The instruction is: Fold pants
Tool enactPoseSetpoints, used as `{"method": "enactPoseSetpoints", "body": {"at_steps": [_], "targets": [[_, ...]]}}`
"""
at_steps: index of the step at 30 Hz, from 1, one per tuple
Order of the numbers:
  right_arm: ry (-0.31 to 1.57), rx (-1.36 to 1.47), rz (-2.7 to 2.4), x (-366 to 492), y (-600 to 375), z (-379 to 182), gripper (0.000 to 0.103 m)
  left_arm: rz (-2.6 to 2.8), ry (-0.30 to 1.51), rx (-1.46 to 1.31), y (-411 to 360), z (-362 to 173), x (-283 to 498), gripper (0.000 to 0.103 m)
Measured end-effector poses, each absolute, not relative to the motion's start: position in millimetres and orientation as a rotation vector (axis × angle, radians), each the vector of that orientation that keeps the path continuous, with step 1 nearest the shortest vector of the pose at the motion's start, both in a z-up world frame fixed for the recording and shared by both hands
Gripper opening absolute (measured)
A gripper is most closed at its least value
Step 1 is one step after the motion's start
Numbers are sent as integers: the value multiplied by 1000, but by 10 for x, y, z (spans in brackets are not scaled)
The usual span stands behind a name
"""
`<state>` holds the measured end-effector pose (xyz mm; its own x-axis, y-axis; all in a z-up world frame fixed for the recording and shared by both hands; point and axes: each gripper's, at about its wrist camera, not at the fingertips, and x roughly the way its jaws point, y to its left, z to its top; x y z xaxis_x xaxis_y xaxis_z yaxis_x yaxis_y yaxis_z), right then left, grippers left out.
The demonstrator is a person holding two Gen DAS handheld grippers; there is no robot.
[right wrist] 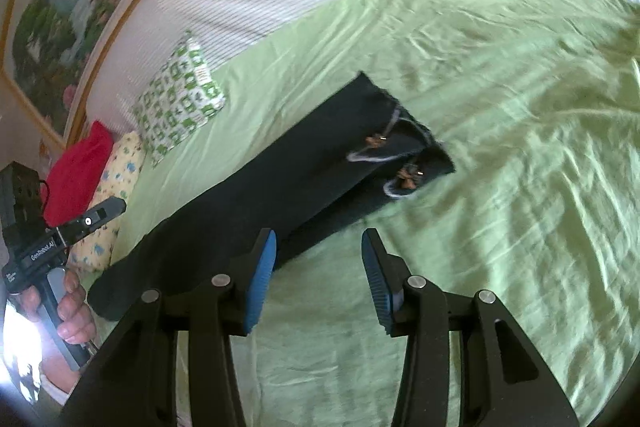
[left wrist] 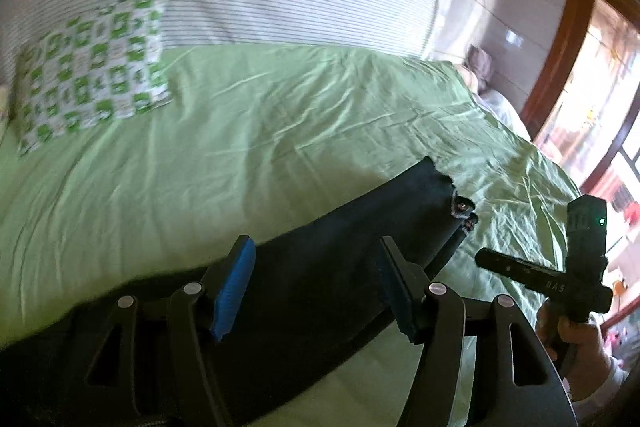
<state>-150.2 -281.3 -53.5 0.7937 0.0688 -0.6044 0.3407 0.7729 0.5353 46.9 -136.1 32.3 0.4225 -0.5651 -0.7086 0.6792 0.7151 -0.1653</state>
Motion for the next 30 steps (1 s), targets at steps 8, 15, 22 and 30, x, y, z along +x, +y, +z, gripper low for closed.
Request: {"method": "enactPoseSetpoints", "body": {"at_steps": [8, 15, 22, 30], "targets": [[630, 807, -199, -1507, -3049, -690, 50, -916, 871, 284, -2024, 271, 730, 68], [599, 909, -200, -1418, -3188, -742, 55, -1019, 929, 386, -2606, 99, 869, 68], [539, 993, -242, -1364, -3339, -793, 56, -1094, 997, 450, -3057, -80, 978, 68], [530, 949, -275, -1267, -3406, -816, 17, -1112, 1072, 508, -3336, -319, 1019, 68]]}}
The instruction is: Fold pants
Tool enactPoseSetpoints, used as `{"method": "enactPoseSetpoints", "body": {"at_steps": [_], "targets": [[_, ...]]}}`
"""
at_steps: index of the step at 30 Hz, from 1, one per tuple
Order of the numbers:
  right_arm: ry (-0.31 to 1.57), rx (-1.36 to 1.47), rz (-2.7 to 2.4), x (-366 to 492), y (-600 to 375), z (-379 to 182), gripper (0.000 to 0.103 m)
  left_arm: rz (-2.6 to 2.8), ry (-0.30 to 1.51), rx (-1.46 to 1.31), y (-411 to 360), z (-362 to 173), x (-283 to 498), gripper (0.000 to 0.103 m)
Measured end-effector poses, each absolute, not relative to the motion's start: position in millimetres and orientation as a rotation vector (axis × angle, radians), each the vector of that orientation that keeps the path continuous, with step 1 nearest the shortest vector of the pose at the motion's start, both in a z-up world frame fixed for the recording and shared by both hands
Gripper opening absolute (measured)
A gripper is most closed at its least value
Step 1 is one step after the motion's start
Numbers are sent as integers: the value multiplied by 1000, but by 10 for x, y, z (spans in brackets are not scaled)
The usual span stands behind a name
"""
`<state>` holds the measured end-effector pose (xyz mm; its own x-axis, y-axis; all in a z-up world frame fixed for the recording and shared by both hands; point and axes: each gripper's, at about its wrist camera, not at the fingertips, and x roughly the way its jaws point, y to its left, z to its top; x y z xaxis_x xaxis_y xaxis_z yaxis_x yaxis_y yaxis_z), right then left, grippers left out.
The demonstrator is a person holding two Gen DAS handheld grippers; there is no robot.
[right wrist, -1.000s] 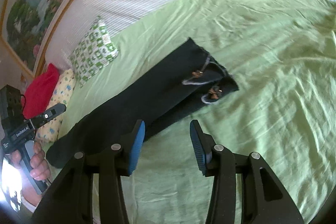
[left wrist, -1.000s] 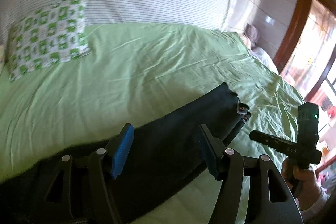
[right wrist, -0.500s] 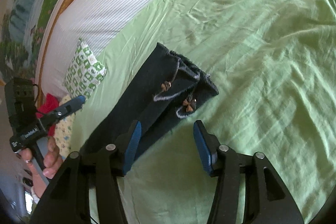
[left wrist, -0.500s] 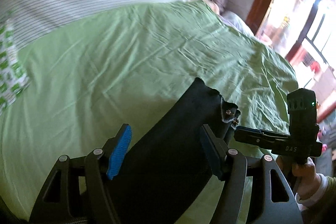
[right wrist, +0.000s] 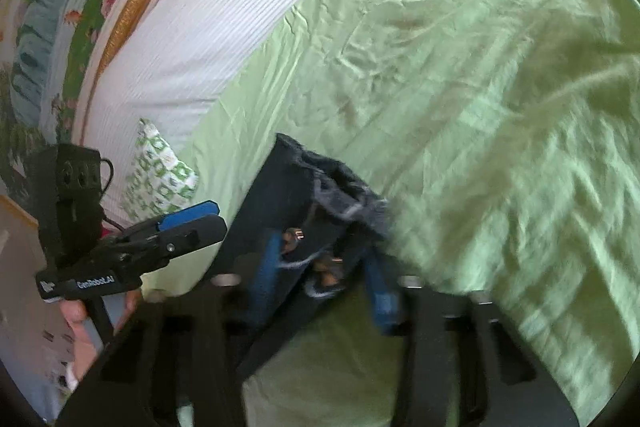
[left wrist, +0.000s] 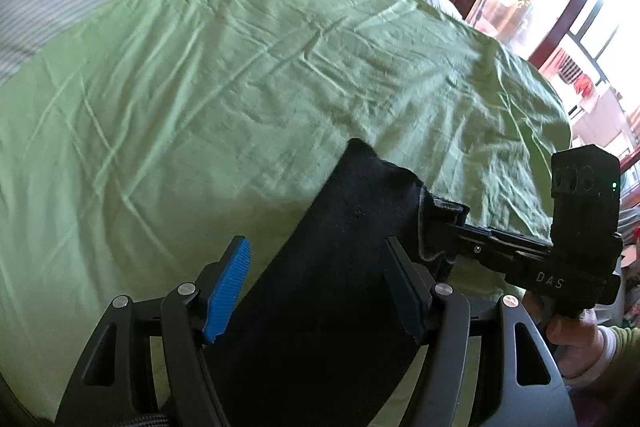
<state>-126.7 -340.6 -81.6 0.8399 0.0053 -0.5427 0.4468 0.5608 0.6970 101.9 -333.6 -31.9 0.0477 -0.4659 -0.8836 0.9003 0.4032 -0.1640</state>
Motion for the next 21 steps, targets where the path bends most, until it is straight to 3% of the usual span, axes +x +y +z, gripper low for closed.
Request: {"method": "enactPoseSetpoints", "body": {"at_steps": [8, 9, 13, 16, 21], "targets": [[505, 945, -203, -1436, -3440, -840, 13, -1153, 1148, 506, -3622, -543, 1051, 67], [499, 944, -192, -1454, -3440, -839, 13, -1172, 1167, 492, -3655, -578, 1061, 63], [488, 926, -169, -1487, -3421, -829, 13, -1233, 1222, 446, -3743, -667, 1031, 29], [488, 907, -157, -1481, -3402, -779, 13, -1262, 1177, 421, -3691, -575, 970, 13], [452, 857, -117, -1487, -3304, -569, 13, -1272, 1097, 378, -3512, -286, 926, 6]]}}
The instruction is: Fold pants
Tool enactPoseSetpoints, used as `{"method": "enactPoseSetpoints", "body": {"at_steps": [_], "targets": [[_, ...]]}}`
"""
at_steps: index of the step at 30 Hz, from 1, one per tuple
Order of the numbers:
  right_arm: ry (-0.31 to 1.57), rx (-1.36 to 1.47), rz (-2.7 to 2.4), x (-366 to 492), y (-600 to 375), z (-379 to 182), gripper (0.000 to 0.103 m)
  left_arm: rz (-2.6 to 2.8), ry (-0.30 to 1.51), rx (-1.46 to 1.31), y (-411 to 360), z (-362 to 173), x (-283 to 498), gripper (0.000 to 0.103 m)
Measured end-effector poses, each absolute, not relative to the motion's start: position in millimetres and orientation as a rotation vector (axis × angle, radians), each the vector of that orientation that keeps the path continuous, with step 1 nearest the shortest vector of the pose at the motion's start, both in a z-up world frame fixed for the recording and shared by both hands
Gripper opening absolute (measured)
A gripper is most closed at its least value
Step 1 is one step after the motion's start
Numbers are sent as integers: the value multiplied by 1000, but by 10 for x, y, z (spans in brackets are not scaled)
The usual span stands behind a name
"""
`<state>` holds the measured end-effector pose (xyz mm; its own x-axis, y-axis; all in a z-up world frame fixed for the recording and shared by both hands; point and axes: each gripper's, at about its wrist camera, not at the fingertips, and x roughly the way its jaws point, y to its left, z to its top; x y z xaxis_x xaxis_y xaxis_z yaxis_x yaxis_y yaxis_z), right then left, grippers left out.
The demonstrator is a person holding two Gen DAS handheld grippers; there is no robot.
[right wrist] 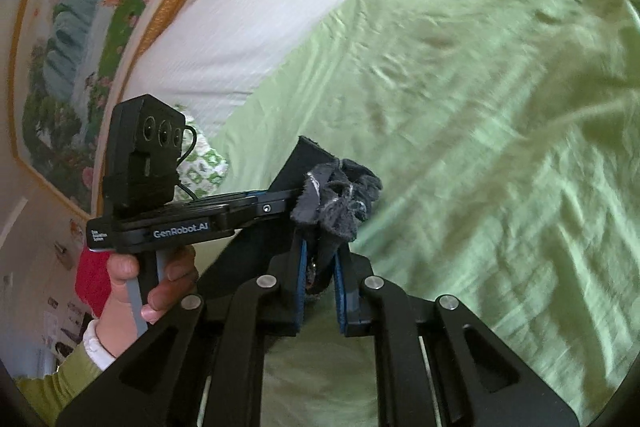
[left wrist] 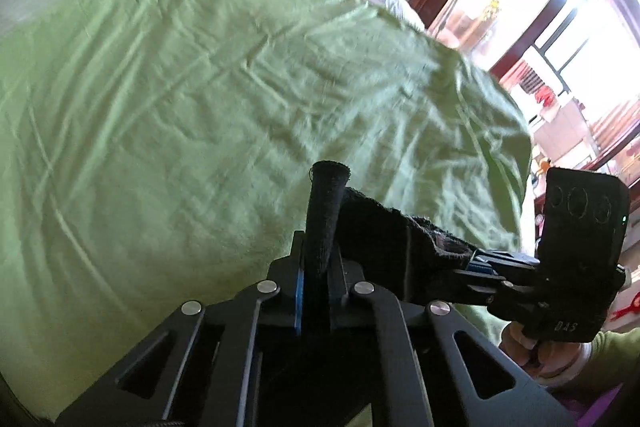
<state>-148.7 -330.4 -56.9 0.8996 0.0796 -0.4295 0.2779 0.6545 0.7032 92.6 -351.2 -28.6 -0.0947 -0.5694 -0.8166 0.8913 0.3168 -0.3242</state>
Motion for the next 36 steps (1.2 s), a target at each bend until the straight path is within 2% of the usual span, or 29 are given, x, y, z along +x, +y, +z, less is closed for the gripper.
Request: {"method": "enactPoseSetpoints", "body": {"at_steps": [11, 19, 26, 36], "targets": [[398, 654, 70, -1354, -2731, 97, 13, -1253, 967, 199, -2642, 379, 835, 6], [443, 506, 261, -1089, -2109, 304, 13, -1170, 906, 96, -1784, 579, 728, 5], [519, 485, 406, -800, -1671, 166, 13, -1052, 926, -52, -976, 360, 747, 5], [638, 572, 528, -335, -1338, -300, 13, -917, 1028, -155, -384, -249, 957, 7]]}}
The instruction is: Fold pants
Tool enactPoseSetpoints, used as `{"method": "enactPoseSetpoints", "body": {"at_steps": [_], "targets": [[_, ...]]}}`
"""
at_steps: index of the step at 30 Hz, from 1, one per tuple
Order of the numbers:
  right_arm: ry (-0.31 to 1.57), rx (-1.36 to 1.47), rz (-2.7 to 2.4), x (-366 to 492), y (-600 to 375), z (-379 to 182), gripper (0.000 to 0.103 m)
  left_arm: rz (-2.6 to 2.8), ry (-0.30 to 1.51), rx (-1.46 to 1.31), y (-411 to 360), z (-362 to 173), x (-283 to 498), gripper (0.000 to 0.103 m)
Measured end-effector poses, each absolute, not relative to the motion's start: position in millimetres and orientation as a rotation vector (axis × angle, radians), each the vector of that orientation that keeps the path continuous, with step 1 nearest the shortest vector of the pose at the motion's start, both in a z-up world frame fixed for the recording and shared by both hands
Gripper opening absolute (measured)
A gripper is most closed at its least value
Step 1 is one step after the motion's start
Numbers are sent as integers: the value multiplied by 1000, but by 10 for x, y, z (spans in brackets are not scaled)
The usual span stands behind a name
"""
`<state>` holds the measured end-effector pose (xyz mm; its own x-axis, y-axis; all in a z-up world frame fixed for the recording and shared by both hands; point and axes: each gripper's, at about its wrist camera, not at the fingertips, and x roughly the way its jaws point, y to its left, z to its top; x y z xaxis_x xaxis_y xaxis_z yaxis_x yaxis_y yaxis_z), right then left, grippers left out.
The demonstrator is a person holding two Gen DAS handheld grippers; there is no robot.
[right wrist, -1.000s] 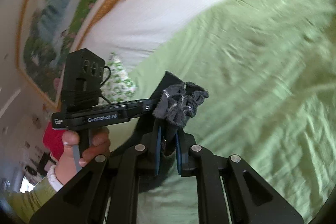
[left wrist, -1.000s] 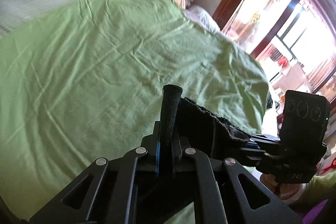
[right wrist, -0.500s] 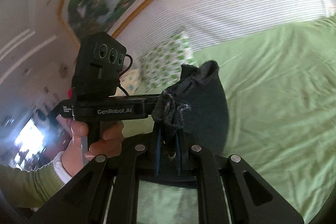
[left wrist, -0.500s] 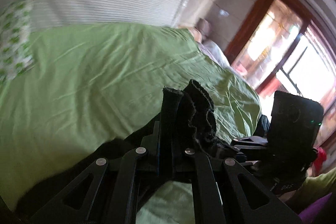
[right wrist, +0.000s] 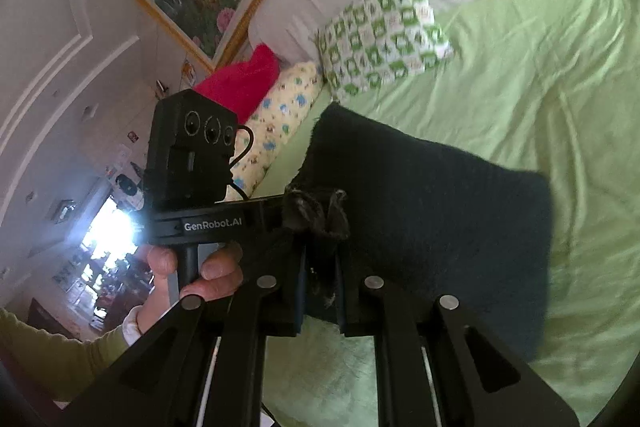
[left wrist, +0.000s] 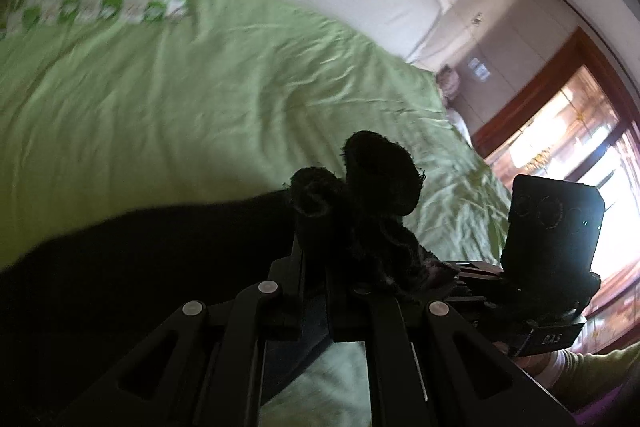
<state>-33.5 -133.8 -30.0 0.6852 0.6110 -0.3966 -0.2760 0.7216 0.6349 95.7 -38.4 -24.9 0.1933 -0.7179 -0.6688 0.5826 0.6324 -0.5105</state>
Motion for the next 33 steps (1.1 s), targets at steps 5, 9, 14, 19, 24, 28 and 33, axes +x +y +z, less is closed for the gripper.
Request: {"method": "enactPoseSetpoints", "body": {"at_steps": [5, 9, 14, 19, 24, 28, 33], "targets": [[694, 590, 546, -205, -1235, -507, 14, -842, 1066, -209, -213, -531, 985, 8], [746, 578, 541, -109, -1152, -638, 17, -790, 1070, -241, -71, -620, 977, 9], [805, 573, 529, -6, -1086, -783, 38, -699, 1061, -275, 145, -641, 899, 10], [812, 570, 538, 16, -1023, -785, 44, -640, 1030, -302, 367, -578, 741, 11], [771, 544, 566, -54, -964, -603, 44, -574, 1008, -314, 535, -523, 548, 11], [735, 510, 592, -86, -895, -414, 49, -528, 986, -341, 703, -468, 376, 20], [721, 469, 626, -45, -779, -280, 50, -440, 920, -405, 960, -374, 163, 36]]}}
